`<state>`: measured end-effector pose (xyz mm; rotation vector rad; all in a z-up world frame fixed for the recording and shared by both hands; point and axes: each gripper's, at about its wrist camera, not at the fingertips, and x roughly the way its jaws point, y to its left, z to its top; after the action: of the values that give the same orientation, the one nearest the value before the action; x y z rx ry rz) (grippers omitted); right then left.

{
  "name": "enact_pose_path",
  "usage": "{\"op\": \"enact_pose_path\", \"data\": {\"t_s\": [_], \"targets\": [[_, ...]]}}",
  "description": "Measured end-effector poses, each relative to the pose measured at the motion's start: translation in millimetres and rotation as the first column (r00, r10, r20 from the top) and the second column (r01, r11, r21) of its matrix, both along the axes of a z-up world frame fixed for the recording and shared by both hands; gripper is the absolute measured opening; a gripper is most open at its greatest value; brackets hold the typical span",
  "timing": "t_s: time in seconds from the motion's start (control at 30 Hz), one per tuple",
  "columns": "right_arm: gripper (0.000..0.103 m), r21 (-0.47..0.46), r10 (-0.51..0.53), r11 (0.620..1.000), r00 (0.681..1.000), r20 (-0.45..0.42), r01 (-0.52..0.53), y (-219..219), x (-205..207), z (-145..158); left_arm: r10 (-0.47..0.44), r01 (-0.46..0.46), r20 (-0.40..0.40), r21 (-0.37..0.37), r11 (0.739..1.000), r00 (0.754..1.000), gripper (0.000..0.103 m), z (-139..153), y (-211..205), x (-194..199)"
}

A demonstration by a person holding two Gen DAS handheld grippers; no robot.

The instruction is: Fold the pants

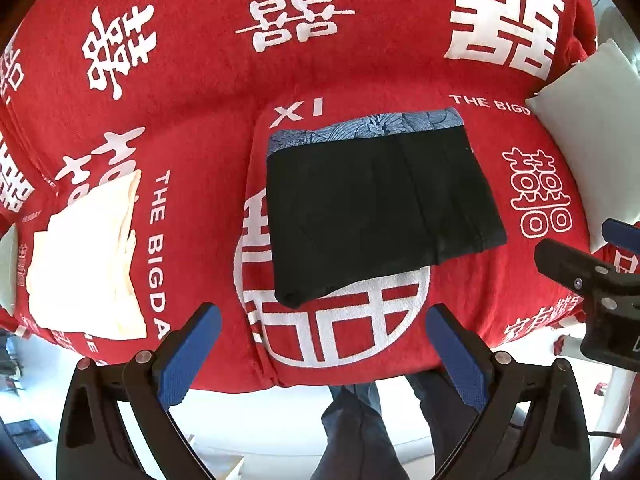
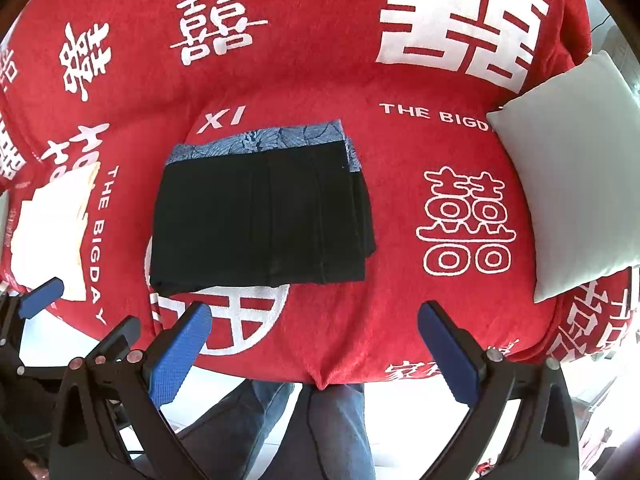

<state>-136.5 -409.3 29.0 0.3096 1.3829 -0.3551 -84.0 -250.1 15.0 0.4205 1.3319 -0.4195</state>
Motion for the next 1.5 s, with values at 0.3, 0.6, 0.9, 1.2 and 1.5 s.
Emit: {"op": "enact_pose_path", "data": {"t_s": [0.3,0.6,0.9,1.2,1.5], "targets": [[0.103,-0.003,0.014,1.000,1.000,0.001,-0.014,3.8,4.9,3.5,0.016,-0.016,0.001,-0.012,1.000,1.000,0.103,2.9,0.6,3.0],[0.103,-0.003,0.017,1.000,1.000,-0.004,-0.017,5.5,6.8,2.7,0.028,-0.028,0.018,-0.001,1.000,0.999,0.103,3.8,0.7,5.2],[0.103,-0.003,0.033,0.999,0.999,-0.012,-0.033,7.8,12.1,0.4,0.035,-0.035,0.025,0.003,0.999,0.999,0.103,4.1,0.7,9.1],[0.103,-0.003,0.028,1.000,1.000,-0.013,-0.028,8.7,13.1,0.1,0.037,-0.037,0.027,0.012,0.999,0.999,0.103,2.3,-1.1,13.2],[0.103,-0.005,0.033,0.999,0.999,-0.021,-0.033,6.1,16.8,-2.4,0.034,-0.034,0.019,0.011,0.999,0.999,0.103,0.1,-3.8,17.0]]}}
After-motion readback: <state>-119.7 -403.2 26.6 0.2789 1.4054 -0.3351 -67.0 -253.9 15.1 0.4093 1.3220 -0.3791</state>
